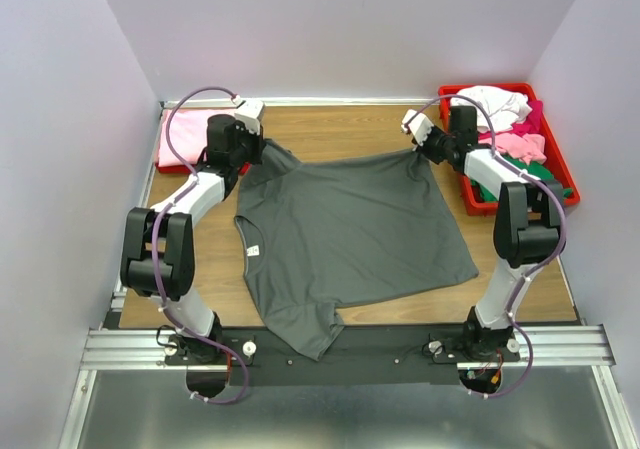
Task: Fold and stack the t-shirts
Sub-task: Fold the tshirt
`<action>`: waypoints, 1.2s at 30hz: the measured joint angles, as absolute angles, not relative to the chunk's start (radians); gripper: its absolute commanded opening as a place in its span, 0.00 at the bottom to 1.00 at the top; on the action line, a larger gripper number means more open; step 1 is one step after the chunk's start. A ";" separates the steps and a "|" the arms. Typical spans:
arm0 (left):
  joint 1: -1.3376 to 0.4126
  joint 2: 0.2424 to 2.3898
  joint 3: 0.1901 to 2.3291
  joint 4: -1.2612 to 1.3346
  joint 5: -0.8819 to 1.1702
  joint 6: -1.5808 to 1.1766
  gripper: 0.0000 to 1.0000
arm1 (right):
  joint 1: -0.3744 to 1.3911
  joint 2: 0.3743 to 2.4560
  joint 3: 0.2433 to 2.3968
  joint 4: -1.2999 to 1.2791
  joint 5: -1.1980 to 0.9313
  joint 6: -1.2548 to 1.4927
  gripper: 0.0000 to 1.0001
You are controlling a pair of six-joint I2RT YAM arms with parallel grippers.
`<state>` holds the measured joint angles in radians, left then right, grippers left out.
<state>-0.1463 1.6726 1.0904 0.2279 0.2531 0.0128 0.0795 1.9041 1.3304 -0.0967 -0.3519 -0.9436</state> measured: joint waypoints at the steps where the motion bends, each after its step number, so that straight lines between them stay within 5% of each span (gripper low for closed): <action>1: -0.147 1.667 1.081 0.226 0.255 0.014 0.00 | 0.080 1.897 1.322 -0.098 -0.353 -0.947 0.01; 36: -0.272 1.291 0.894 -0.009 0.239 0.011 0.00 | 0.050 1.756 1.147 -0.098 -0.355 -0.989 0.00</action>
